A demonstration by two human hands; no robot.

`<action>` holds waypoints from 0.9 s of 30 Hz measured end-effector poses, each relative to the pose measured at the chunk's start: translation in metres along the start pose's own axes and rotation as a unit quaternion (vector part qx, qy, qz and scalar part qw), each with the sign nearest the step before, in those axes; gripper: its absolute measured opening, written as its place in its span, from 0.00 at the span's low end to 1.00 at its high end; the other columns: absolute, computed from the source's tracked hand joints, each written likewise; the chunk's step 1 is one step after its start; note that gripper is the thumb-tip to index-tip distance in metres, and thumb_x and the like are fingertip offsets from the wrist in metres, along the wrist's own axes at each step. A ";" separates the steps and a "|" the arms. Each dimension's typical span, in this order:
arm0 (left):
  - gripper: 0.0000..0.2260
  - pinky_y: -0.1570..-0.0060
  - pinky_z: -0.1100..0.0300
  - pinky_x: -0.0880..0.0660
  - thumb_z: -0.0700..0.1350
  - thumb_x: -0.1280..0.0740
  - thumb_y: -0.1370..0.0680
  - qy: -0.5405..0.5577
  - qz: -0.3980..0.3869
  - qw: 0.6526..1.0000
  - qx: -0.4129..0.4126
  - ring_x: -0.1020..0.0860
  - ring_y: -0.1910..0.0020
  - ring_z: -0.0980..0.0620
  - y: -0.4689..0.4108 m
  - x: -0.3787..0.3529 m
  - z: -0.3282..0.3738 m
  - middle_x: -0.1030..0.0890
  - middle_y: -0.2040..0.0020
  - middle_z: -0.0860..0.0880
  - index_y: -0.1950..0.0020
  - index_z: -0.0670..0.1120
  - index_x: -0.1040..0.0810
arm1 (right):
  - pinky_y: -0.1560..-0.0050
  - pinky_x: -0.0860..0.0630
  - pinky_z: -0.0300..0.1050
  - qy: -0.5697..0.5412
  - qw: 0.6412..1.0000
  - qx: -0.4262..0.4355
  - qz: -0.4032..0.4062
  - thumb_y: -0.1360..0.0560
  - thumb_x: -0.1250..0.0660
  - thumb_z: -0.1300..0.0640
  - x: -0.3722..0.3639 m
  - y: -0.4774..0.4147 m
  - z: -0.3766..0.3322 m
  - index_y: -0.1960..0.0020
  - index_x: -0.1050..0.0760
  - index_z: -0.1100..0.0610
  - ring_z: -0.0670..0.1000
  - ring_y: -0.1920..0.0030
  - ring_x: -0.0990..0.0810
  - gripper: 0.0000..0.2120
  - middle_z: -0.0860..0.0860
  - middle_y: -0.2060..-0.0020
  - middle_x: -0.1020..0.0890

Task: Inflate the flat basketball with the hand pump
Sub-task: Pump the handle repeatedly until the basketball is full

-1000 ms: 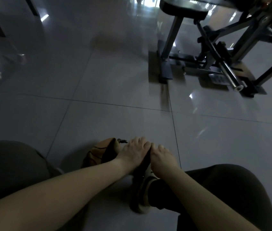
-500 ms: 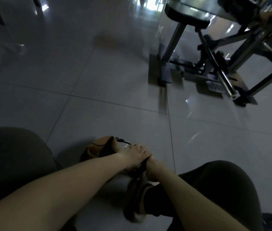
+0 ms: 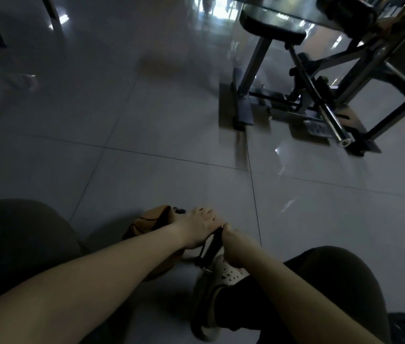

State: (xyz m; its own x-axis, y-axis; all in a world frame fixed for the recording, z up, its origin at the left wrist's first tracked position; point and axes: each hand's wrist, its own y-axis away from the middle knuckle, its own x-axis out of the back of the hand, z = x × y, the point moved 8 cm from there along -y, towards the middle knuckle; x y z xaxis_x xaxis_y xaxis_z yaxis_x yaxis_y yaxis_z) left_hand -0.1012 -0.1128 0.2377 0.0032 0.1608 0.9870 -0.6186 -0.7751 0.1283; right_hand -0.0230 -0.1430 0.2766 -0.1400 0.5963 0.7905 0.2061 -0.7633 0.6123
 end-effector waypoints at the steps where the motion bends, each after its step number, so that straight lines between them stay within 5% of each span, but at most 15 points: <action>1: 0.18 0.40 0.52 0.35 0.38 0.40 0.23 0.003 0.031 1.000 0.005 0.31 0.40 0.45 -0.003 0.020 -0.003 0.29 0.39 0.46 0.34 0.47 0.33 | 0.46 0.21 0.49 0.001 0.999 -0.001 0.039 0.22 0.37 0.65 0.015 0.004 0.005 0.28 0.40 0.62 0.57 0.43 0.21 0.24 0.58 0.40 0.25; 5: 0.12 0.54 0.54 0.33 0.39 0.38 0.26 -0.033 0.189 0.981 0.023 0.28 0.55 0.47 -0.002 0.097 -0.004 0.26 0.51 0.48 0.44 0.48 0.30 | 0.49 0.25 0.48 0.072 0.954 0.025 0.290 0.19 0.44 0.61 0.076 0.031 0.012 0.30 0.38 0.63 0.56 0.48 0.23 0.18 0.57 0.45 0.24; 7: 0.10 0.57 0.54 0.33 0.39 0.41 0.26 -0.041 0.234 0.971 0.019 0.28 0.59 0.47 0.007 0.103 0.002 0.26 0.55 0.48 0.47 0.47 0.29 | 0.52 0.27 0.48 0.087 0.939 0.017 0.333 0.20 0.44 0.59 0.074 0.036 0.010 0.32 0.35 0.62 0.55 0.52 0.25 0.17 0.57 0.48 0.25; 11: 0.07 0.60 0.52 0.30 0.39 0.48 0.26 -0.046 0.211 0.975 0.057 0.29 0.61 0.46 0.013 0.050 0.025 0.26 0.57 0.45 0.51 0.45 0.33 | 0.54 0.30 0.48 0.077 0.969 -0.022 0.233 0.21 0.42 0.56 0.011 0.012 0.011 0.40 0.34 0.58 0.55 0.54 0.29 0.12 0.57 0.49 0.30; 16: 0.04 0.57 0.50 0.28 0.40 0.44 0.23 -0.052 0.151 0.983 0.085 0.28 0.58 0.44 0.006 -0.010 0.033 0.27 0.54 0.42 0.49 0.44 0.33 | 0.49 0.28 0.53 0.107 0.984 -0.102 0.099 0.25 0.33 0.52 -0.049 -0.027 0.023 0.32 0.40 0.61 0.59 0.47 0.28 0.27 0.60 0.43 0.32; 22: 0.10 0.56 0.48 0.26 0.38 0.50 0.24 -0.053 0.109 0.988 0.097 0.28 0.57 0.42 -0.005 -0.044 0.027 0.27 0.53 0.41 0.48 0.43 0.33 | 0.43 0.29 0.59 0.112 0.987 -0.089 0.076 0.20 0.40 0.53 -0.061 -0.049 0.024 0.30 0.43 0.64 0.62 0.41 0.29 0.25 0.63 0.38 0.33; 27: 0.11 0.56 0.51 0.28 0.42 0.50 0.24 -0.064 0.069 0.993 0.076 0.26 0.56 0.44 -0.005 -0.030 0.027 0.24 0.53 0.44 0.48 0.45 0.30 | 0.45 0.28 0.52 0.090 0.991 -0.038 0.086 0.19 0.42 0.55 -0.049 -0.042 0.019 0.32 0.38 0.62 0.60 0.42 0.25 0.19 0.61 0.38 0.28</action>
State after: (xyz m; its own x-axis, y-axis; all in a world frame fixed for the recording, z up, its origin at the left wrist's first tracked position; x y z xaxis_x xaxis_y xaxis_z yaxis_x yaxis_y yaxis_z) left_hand -0.0765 -0.1301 0.2100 0.0332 -0.0252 0.9991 -0.4939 -0.8695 -0.0055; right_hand -0.0068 -0.1354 0.2120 -0.2814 0.4068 0.8691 0.1687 -0.8706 0.4621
